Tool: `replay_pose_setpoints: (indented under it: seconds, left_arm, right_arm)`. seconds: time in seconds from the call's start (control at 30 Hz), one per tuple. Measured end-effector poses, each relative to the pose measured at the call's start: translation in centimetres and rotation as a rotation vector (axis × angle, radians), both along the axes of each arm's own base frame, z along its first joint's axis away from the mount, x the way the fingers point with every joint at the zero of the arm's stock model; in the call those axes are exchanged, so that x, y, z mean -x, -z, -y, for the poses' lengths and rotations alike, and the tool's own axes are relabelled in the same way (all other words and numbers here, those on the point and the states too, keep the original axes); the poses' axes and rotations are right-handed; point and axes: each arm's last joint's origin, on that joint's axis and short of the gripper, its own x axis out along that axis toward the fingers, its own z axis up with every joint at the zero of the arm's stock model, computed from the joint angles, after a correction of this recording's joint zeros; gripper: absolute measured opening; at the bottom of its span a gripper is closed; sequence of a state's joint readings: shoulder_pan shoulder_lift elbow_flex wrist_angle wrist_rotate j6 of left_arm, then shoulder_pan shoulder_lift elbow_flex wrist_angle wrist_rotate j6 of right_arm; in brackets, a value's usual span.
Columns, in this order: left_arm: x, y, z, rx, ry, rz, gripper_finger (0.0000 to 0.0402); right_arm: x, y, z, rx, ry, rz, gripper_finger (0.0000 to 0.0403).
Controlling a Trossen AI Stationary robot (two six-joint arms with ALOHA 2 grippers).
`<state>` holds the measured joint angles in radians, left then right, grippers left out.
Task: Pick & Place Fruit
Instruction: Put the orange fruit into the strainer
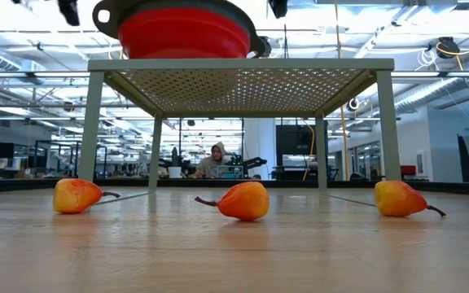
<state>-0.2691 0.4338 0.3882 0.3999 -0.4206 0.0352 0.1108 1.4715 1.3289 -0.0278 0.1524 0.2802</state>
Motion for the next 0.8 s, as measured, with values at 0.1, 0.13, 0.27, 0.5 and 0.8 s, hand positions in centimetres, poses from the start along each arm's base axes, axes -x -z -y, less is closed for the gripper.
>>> replay_pose_setpoints:
  seconds: [0.1, 0.13, 0.27, 0.5, 0.8]
  left_arm:
    - [-1.3, -1.2, 0.4, -0.028, -0.007, -0.032, 0.0144]
    - [-1.8, -1.7, 0.5, -0.046, -0.011, -0.047, 0.0160]
    - [-4.0, -3.6, 1.1, -0.165, -0.038, -0.132, 0.0210]
    - [-8.0, -5.7, 2.2, -0.343, -0.036, -0.411, 0.0243]
    - [-12.0, -8.4, 3.3, -0.501, -0.016, -0.630, 0.0244]
  right_arm:
    - [0.0, 0.0, 0.0, 0.000, 0.000, 0.002, 0.0126]
    - [0.0, 0.0, 0.0, 0.002, -0.001, 0.001, 0.0126]
    - [0.0, 0.0, -0.1, -0.003, -0.025, 0.001, 0.0126]
    - [0.0, 0.0, -0.3, -0.044, -0.084, -0.001, 0.0126]
    - [0.0, 0.0, -0.1, -0.104, -0.153, -0.006, 0.0126]
